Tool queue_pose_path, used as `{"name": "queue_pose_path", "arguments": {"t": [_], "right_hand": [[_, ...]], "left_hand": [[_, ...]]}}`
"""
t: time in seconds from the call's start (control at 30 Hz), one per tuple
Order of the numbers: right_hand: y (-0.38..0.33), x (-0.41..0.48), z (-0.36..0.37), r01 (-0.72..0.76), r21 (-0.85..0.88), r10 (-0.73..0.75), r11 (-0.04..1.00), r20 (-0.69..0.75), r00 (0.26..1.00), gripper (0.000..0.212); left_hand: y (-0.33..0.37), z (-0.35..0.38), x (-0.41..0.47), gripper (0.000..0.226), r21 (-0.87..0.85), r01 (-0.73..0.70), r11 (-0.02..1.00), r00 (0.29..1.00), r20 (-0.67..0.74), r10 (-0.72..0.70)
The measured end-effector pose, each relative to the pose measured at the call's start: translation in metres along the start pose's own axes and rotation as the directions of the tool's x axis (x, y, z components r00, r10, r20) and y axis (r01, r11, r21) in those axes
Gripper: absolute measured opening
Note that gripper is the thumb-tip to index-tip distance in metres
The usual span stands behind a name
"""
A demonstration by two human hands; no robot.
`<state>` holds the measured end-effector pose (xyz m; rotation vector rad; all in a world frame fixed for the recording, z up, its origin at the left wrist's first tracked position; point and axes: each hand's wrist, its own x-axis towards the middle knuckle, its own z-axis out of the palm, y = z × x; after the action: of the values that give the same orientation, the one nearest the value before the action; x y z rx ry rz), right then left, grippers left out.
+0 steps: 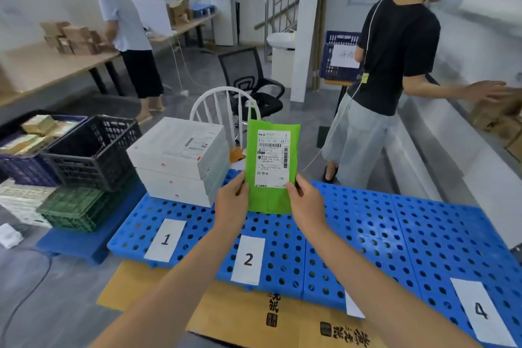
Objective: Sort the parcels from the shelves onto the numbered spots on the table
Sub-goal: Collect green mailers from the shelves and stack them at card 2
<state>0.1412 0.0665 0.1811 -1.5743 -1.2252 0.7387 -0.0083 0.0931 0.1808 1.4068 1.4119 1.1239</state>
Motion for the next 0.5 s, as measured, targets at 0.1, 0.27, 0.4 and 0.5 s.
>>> {"name": "queue_pose_path", "arguments": {"t": [0.1, 0.27, 0.4, 0.5], "right_hand": [[0.01, 0.029, 0.014, -0.04, -0.029, 0.04, 0.999, 0.023, 0.999, 0.035], [0.026, 0.081, 0.045, -0.106, -0.056, 0.106, 0.993, 0.0, 0.994, 0.035], [0.041, 0.118, 0.065, -0.201, -0.107, 0.203, 0.974, 0.005, 0.979, 0.031], [0.056, 0.139, 0.08, -0.265, -0.184, 0.276, 0.947, 0.037, 0.96, 0.03]], "left_hand": [[-0.015, 0.004, 0.034, 0.039, 0.007, 0.044, 0.999, 0.999, 0.001, -0.044], [-0.036, 0.014, 0.09, 0.035, 0.044, 0.074, 0.996, 0.996, 0.037, -0.075], [-0.06, 0.017, 0.134, 0.036, 0.049, 0.101, 0.994, 0.987, 0.118, -0.106], [-0.078, 0.016, 0.158, 0.037, 0.123, 0.115, 0.986, 0.978, 0.161, -0.134]]}}
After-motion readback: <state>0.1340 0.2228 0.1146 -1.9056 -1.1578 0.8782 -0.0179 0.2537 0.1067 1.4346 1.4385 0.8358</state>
